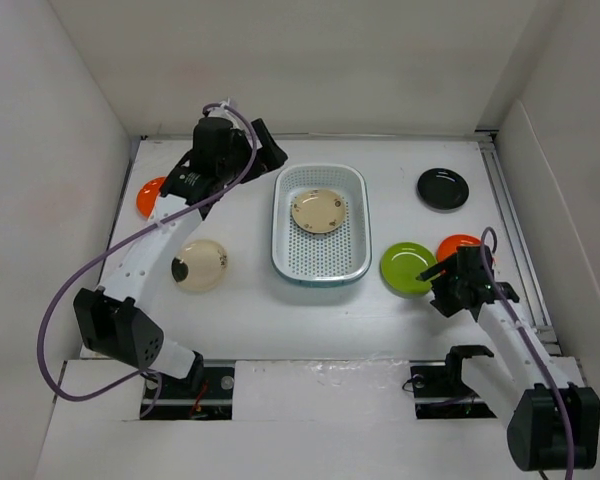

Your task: Place the plates into the plastic bin on the countertop

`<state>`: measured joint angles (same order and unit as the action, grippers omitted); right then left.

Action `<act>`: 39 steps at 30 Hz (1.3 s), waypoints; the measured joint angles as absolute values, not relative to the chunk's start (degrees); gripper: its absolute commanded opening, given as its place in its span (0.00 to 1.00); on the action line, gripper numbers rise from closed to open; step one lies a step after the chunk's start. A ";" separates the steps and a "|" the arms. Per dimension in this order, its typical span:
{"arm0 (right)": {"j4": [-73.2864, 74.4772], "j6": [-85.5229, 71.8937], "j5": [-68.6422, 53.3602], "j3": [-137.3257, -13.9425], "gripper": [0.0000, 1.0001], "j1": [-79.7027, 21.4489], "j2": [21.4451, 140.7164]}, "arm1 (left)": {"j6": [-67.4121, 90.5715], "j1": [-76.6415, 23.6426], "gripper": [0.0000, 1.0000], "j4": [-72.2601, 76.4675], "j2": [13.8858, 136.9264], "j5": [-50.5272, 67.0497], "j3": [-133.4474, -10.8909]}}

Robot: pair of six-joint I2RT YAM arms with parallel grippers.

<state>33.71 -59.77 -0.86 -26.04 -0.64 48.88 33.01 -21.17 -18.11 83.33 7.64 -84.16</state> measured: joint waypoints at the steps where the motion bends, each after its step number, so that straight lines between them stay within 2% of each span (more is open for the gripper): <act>1: 33.08 -59.92 -0.51 -25.91 0.76 -0.86 49.65 | 33.06 -21.17 1.00 -19.38 82.98 5.61 -84.16; 8: 27.40 -60.84 1.76 -25.76 0.68 -1.21 55.68 | 33.34 -21.17 1.00 -22.31 82.15 0.86 -84.16; 10: 26.52 -60.62 2.22 -25.76 0.61 -1.21 58.61 | 33.43 -21.17 1.00 -23.11 82.15 0.32 -84.16; 15: 24.38 -60.36 2.66 -26.37 0.54 -1.21 61.60 | 33.47 -21.12 1.00 -23.49 82.15 0.03 -84.16; 18: 23.75 -59.64 3.05 -27.33 0.40 -1.21 63.90 | 33.47 -20.93 1.00 -23.51 82.11 0.03 -84.16; 19: 23.77 -59.33 3.14 -27.99 0.30 -1.21 65.14 | 33.47 -20.88 1.00 -23.49 82.11 0.03 -84.16; 22: 23.46 -58.50 3.36 -29.50 0.24 -1.21 68.03 | 33.50 -20.60 1.00 -23.70 81.89 0.16 -84.16; 23: 23.38 -58.24 3.38 -29.85 0.09 -1.21 68.55 | 33.47 -20.49 1.00 -23.77 81.76 0.21 -84.16; 24: 23.29 -58.13 3.22 -30.28 0.00 -1.21 68.99 | 33.47 -20.40 1.00 -23.90 81.65 0.34 -84.16; 34: 23.79 -57.34 4.19 -34.37 0.00 -1.23 69.01 | 33.93 -19.11 1.00 -24.36 80.79 -0.67 -84.16; 39: 29.61 -57.08 10.46 -43.94 0.00 -1.23 63.33 | 35.79 -19.09 1.00 -27.70 81.91 -6.17 -85.67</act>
